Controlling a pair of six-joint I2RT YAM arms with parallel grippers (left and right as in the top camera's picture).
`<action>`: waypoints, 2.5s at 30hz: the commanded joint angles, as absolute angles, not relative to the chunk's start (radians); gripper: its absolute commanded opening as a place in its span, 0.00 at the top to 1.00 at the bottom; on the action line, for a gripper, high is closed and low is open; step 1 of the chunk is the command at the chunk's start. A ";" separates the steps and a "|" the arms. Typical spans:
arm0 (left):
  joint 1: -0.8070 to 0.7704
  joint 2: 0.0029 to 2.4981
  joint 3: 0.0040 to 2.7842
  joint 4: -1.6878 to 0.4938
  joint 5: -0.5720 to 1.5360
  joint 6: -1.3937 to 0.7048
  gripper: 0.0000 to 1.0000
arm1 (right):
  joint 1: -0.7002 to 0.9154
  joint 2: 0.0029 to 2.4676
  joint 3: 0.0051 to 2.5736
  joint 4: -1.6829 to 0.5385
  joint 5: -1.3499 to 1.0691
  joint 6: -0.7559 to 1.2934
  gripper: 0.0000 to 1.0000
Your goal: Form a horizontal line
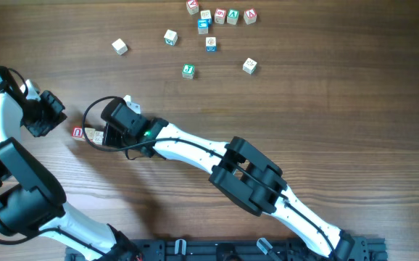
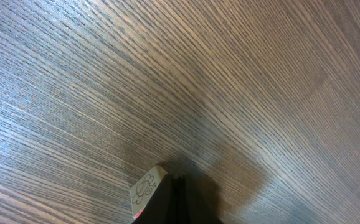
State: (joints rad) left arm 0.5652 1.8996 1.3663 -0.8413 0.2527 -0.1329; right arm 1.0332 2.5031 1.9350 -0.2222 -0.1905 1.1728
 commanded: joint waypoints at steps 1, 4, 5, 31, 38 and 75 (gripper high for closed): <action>0.570 1.892 1.379 -0.839 0.265 -0.116 0.96 | 1.039 2.527 1.943 -0.216 -0.203 1.151 0.95; 0.570 1.892 1.379 -0.839 0.265 -0.116 0.96 | 1.039 2.527 1.943 -0.205 -0.203 1.146 0.95; 0.570 1.892 1.379 -0.839 0.265 -0.116 0.96 | 1.039 2.527 1.943 -0.200 -0.203 1.137 0.96; 0.552 1.901 1.377 -0.728 0.280 -0.169 0.96 | 1.039 2.527 1.943 -0.201 -0.267 1.110 0.95; 0.543 1.914 1.372 -0.718 0.275 -0.169 0.96 | 1.038 2.522 1.943 -0.253 -0.291 1.132 0.95; 0.569 1.927 1.372 -0.722 0.276 -0.170 0.96 | 1.138 2.514 1.943 -0.157 -0.178 1.072 0.95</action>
